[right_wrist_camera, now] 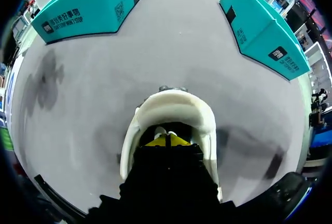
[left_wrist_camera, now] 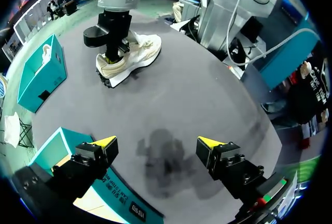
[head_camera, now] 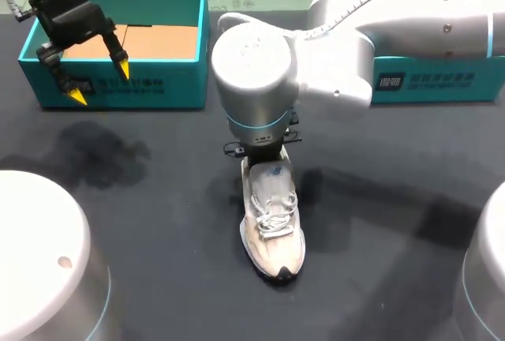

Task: Take the shoe out of the shoebox, open the shoe tongue, remove and reinsert the insole, then place the shoe into the shoebox

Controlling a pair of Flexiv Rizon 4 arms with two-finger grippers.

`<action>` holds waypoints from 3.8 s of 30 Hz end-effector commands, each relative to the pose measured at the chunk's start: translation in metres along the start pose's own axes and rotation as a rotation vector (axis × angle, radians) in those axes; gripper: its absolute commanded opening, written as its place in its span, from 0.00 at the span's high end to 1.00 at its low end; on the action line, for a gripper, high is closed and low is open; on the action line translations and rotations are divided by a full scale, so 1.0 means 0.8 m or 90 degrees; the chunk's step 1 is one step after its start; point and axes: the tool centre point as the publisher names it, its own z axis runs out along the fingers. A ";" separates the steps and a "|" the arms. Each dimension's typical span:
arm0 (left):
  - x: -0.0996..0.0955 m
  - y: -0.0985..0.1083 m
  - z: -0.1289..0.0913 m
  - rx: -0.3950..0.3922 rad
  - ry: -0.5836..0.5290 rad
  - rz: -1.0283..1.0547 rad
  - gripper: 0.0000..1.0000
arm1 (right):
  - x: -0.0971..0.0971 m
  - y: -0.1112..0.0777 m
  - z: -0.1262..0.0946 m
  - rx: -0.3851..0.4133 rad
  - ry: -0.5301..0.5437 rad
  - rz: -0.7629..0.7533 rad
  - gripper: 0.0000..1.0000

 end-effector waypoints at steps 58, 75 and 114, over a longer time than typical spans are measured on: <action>0.001 0.000 0.000 -0.001 0.000 0.000 0.00 | -0.013 -0.018 -0.045 0.063 0.052 -0.024 1.00; 0.001 0.000 0.000 -0.001 0.000 0.000 0.00 | -0.010 -0.045 -0.035 0.191 0.083 -0.044 0.55; 0.001 0.000 0.000 -0.001 0.000 0.000 0.00 | -0.004 -0.086 -0.070 0.233 0.079 -0.020 0.00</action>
